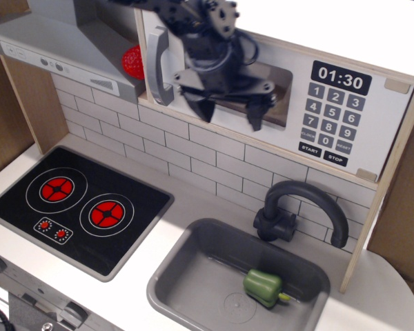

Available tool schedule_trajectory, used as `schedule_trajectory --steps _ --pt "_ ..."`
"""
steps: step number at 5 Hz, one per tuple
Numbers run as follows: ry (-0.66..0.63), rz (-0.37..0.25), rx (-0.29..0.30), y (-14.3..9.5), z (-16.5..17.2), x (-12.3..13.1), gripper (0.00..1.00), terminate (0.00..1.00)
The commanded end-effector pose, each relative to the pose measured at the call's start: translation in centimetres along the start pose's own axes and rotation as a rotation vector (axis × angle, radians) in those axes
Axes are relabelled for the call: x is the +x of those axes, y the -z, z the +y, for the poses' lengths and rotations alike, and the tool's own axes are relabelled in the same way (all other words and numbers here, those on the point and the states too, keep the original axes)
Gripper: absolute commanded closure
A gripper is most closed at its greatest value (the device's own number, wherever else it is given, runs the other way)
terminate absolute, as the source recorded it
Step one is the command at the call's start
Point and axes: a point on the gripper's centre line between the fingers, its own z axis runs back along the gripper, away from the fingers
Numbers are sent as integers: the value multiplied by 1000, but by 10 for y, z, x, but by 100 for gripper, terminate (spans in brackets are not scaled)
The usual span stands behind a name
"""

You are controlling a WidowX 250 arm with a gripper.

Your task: Close microwave

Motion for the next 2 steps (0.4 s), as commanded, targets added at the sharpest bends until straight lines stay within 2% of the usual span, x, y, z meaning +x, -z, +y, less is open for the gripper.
schedule_trajectory --steps 1,2 --pt "69 92 -16 -45 16 -40 0 0" --pt "-33 261 75 -46 21 -51 0 0"
